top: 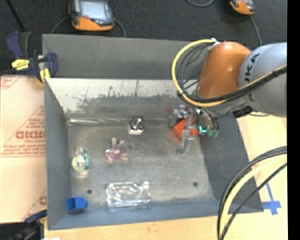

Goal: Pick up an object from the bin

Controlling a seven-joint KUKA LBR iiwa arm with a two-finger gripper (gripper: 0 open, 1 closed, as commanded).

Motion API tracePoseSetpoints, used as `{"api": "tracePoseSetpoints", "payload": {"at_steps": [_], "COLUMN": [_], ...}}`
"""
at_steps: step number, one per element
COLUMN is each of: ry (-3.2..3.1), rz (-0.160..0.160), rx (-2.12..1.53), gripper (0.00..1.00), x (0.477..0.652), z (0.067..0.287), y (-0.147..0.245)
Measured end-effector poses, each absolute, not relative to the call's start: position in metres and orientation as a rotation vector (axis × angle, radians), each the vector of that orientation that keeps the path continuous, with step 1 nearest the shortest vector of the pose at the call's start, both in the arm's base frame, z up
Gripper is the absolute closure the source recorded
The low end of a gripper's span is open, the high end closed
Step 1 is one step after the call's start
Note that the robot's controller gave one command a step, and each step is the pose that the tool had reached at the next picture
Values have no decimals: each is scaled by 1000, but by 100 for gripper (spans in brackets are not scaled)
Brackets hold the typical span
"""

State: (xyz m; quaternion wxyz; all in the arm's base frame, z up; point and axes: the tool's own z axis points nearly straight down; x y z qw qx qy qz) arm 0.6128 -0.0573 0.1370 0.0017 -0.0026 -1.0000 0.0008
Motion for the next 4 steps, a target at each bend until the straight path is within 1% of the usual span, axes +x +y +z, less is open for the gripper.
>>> {"api": "tracePoseSetpoints", "payload": {"at_steps": [1,2,3,4], "ry": [-3154,-3119,-3117,-3144], "rz": [4,7,8,0], "rx": [144,448,458,293], "gripper": [0,0,0,0], "x": [644,651,656,653], "z": [73,103,127,73], "y": [-150,-145,-145,-149]}}
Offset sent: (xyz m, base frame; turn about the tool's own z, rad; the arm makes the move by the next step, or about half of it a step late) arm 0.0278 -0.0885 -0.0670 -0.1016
